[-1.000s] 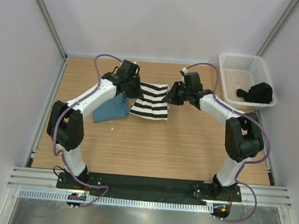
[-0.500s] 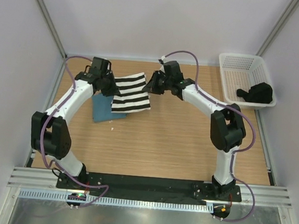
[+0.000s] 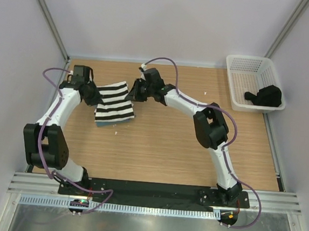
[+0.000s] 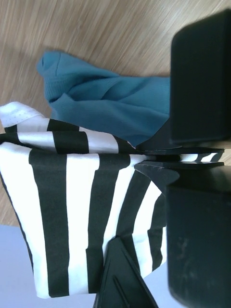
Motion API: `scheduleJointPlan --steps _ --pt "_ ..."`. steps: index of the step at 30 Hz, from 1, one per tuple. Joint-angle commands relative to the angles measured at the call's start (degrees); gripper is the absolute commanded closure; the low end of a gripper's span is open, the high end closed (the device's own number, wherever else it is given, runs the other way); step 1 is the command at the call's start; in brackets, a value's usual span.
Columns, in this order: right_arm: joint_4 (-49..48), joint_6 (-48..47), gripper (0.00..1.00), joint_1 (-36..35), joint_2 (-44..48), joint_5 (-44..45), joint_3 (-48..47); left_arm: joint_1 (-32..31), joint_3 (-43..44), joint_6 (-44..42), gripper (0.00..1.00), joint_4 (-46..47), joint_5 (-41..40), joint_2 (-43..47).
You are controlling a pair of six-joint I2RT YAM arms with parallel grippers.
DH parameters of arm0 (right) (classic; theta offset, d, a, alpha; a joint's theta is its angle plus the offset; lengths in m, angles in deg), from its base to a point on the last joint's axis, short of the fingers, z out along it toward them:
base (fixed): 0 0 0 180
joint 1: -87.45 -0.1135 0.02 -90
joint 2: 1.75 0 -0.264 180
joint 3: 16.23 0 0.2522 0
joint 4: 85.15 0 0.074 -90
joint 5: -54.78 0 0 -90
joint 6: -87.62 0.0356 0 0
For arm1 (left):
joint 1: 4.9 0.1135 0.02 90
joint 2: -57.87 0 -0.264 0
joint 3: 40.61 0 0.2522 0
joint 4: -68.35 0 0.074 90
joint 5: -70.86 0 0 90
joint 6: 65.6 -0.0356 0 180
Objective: Fold and stack the tank tops
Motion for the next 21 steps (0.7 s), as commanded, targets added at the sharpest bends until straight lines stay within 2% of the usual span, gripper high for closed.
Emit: scheduleJointPlan --steps 1,6,11,16,21 --pt "-2.3 1.0 0.99 -0.4 -1.4 1.3 -4.6 3.0 -0.2 -0.7 1.00 0.1 -1.3 -0.2" --pt "-0.4 1.0 0.99 -0.5 -4.4 2.1 -8.5 4.0 0.0 -0.7 1.00 1.7 -1.7 -3.9" --pt "-0.5 1.2 0.99 -0.6 -6.3 3.2 -7.8 4.0 0.1 -0.6 1.00 2.1 -2.4 -10.3" --pt "-1.2 1.1 0.99 -0.9 -5.8 4.8 -6.0 4.0 -0.9 -0.4 0.93 4.0 -2.1 -12.2" --pt "0.1 -0.7 0.99 -1.4 -2.9 7.5 -5.7 4.0 -0.3 -0.6 0.94 4.1 -2.2 -11.7"
